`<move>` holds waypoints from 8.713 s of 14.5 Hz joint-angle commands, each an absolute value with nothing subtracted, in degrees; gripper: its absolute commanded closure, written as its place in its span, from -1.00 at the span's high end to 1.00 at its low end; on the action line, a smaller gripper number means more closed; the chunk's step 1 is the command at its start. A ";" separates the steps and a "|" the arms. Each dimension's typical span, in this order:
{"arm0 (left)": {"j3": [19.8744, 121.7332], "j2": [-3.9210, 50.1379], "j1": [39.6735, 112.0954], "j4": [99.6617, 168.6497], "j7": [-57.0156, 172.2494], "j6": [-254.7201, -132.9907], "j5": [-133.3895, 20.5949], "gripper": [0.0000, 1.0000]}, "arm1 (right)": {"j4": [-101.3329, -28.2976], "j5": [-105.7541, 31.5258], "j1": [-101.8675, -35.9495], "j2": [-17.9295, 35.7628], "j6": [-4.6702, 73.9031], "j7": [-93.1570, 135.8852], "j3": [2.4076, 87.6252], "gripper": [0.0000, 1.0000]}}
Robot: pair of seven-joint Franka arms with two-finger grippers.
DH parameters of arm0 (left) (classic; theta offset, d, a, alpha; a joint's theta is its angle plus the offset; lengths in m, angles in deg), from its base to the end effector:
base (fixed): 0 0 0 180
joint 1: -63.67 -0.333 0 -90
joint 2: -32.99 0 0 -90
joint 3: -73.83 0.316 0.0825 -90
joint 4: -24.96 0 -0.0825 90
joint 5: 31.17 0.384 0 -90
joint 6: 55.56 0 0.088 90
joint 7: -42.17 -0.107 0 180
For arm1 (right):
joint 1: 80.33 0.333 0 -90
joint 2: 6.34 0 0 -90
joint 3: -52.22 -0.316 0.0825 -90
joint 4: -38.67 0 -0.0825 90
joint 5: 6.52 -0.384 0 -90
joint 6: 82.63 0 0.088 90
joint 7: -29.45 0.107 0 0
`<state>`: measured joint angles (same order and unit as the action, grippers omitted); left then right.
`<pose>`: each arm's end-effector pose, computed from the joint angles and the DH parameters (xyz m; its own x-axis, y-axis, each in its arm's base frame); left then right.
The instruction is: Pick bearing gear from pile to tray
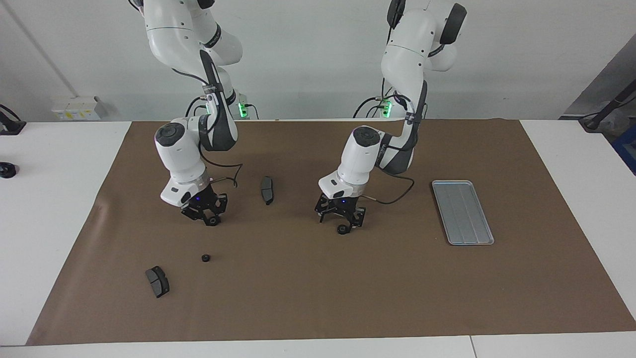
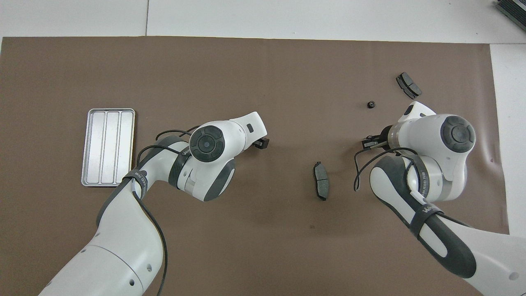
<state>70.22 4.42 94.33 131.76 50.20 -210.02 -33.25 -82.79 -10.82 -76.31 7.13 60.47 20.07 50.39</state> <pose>0.5566 -0.3734 0.2839 0.8748 -0.3677 0.3153 -0.4161 -0.9037 0.1006 0.5833 0.0589 0.3149 0.9683 0.2011 0.1482 0.2087 -0.9773 -0.0368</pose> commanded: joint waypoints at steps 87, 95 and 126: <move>70.84 2.85 93.02 131.83 43.49 -217.72 -33.63 0.03 | -56.52 -12.76 -76.38 27.24 57.12 17.06 52.83 -1.00; 70.93 5.64 87.24 128.58 43.05 -214.39 -33.55 -1.00 | -52.38 -11.71 -71.13 20.56 47.46 35.12 52.83 -1.00; 71.02 19.64 59.62 147.92 27.06 -208.48 -33.63 1.00 | -60.18 -1.60 -60.98 14.86 51.14 59.00 55.73 1.00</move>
